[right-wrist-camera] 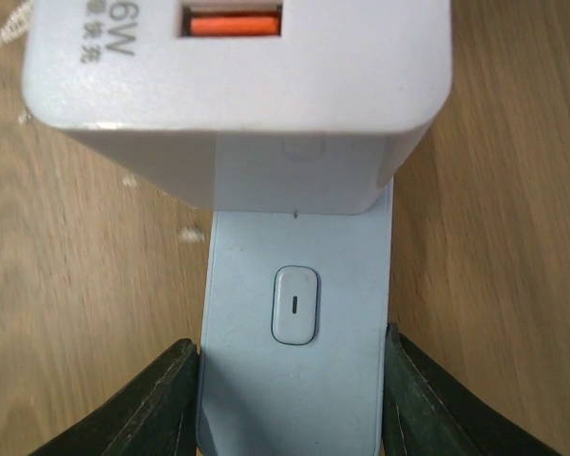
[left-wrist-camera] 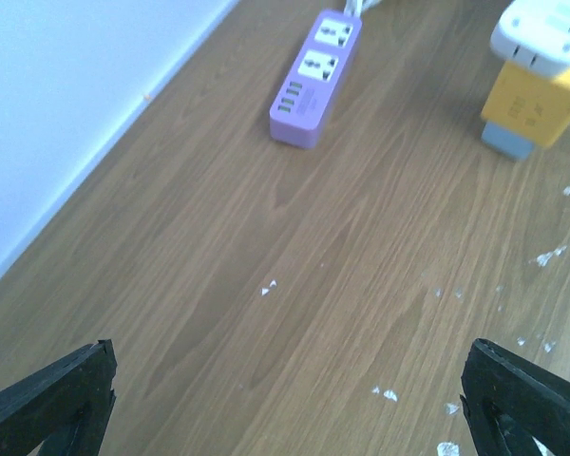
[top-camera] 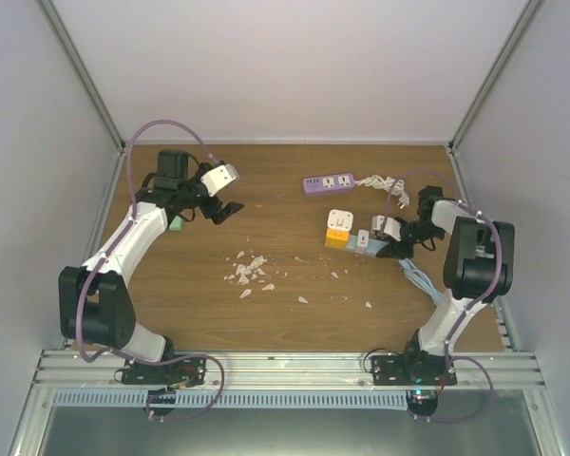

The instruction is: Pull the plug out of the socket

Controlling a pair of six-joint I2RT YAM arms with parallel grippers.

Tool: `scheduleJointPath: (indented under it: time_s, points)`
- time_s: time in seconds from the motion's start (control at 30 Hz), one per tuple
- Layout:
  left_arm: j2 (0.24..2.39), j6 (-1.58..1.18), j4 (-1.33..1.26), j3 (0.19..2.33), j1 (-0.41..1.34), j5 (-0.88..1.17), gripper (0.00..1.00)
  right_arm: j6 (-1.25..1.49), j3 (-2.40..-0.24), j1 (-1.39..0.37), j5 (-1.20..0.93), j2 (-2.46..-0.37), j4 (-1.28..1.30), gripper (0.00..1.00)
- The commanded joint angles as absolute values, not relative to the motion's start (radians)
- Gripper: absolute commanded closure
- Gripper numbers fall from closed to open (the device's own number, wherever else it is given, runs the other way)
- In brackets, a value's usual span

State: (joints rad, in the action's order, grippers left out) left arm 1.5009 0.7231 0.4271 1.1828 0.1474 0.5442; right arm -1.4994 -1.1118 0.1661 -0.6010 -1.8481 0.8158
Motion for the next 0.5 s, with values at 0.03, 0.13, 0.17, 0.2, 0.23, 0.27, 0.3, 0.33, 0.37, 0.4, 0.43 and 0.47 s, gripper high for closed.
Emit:
scheduleJointPath:
  time_s: [0.03, 0.13, 0.17, 0.2, 0.23, 0.27, 0.3, 0.33, 0.37, 0.4, 0.43, 0.47]
  points:
    - [1.470, 0.652, 0.412, 1.205, 0.132, 0.662, 0.01, -1.425, -1.050, 0.006, -0.673, -1.900, 0.861, 0.66]
    - [1.544, 0.715, 0.591, 1.291, 0.134, 0.759, 0.01, -1.384, -1.041, -0.078, -0.691, -1.895, 0.841, 0.65]
    - [1.564, 0.717, 0.634, 1.306, 0.134, 0.779, 0.01, -1.374, -1.038, -0.105, -0.697, -1.895, 0.836, 0.65]
    - [1.574, 0.710, 0.641, 1.308, 0.135, 0.790, 0.01, -1.365, -1.036, -0.122, -0.705, -1.894, 0.829, 0.65]
    - [1.574, 0.704, 0.636, 1.301, 0.139, 0.794, 0.01, -1.353, -1.036, -0.141, -0.710, -1.896, 0.823, 0.65]
    - [1.570, 0.703, 0.631, 1.288, 0.146, 0.794, 0.01, -1.337, -1.037, -0.161, -0.710, -1.899, 0.815, 0.65]
    - [1.563, 0.706, 0.629, 1.274, 0.155, 0.792, 0.01, -1.327, -1.042, -0.180, -0.711, -1.902, 0.812, 0.65]
    - [1.557, 0.710, 0.629, 1.264, 0.172, 0.791, 0.01, -1.318, -1.046, -0.199, -0.714, -1.905, 0.807, 0.65]
    - [1.554, 0.715, 0.633, 1.251, 0.178, 0.795, 0.01, -1.309, -1.051, -0.216, -0.719, -1.906, 0.803, 0.65]
    - [1.550, 0.716, 0.634, 1.240, 0.190, 0.798, 0.01, -1.297, -1.054, -0.234, -0.722, -1.906, 0.793, 0.65]
    - [1.548, 0.713, 0.636, 1.229, 0.201, 0.798, 0.01, -1.283, -1.061, -0.253, -0.726, -1.909, 0.787, 0.65]
    - [1.548, 0.713, 0.640, 1.218, 0.209, 0.809, 0.01, -1.274, -1.069, -0.271, -0.730, -1.913, 0.784, 0.65]
